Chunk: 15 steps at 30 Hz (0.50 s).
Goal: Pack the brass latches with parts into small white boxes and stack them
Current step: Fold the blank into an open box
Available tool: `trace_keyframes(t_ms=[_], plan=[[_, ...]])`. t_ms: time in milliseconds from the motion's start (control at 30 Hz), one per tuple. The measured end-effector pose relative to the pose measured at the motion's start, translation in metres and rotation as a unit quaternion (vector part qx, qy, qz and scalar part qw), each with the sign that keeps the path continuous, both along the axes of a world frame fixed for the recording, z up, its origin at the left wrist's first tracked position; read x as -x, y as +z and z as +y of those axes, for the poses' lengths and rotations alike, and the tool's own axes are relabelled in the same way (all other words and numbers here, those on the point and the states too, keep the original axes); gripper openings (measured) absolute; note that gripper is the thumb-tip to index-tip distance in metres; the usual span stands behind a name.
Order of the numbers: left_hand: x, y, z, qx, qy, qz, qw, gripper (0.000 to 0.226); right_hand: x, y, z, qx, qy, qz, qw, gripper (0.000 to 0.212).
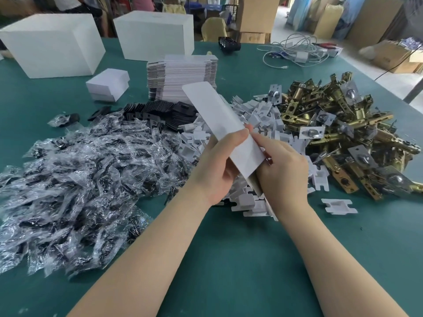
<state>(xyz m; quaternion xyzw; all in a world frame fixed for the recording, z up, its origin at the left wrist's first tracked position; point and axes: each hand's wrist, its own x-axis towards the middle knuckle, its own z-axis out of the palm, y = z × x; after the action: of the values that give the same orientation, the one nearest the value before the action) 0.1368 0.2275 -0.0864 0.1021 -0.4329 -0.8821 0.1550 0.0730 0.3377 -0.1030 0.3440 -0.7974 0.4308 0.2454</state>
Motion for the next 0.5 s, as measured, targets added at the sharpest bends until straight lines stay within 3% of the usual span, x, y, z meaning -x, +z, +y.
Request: trace_keyframes(t_ms=[200,300,367,433,500], plan=[[-0.0005,0.0007,-0.0003,-0.02,0.016,-0.01,1.0,0.059,0.0005,0.0013,0.0007,0.043,-0.004,0.008,0.999,0.038],[0.0007,-0.0028,-0.0015,-0.017,0.019,-0.005,1.0,0.028,-0.0001,0.0004,0.0017,0.051,0.008,0.002,0.999,0.047],[0.0008,-0.0039,-0.002,-0.022,0.009,0.004,1.0,0.021,0.0006,0.0005,0.0019,0.057,0.007,0.006,0.998,0.05],[0.0001,-0.0034,-0.0022,-0.032,0.011,0.007,0.999,0.024,0.0017,0.0004,0.0022,0.075,0.006,0.017,0.997,0.052],[-0.0007,-0.0007,-0.001,-0.042,0.013,-0.004,0.999,0.042,0.0019,-0.0005,0.0032,0.093,0.009,0.038,0.995,0.053]])
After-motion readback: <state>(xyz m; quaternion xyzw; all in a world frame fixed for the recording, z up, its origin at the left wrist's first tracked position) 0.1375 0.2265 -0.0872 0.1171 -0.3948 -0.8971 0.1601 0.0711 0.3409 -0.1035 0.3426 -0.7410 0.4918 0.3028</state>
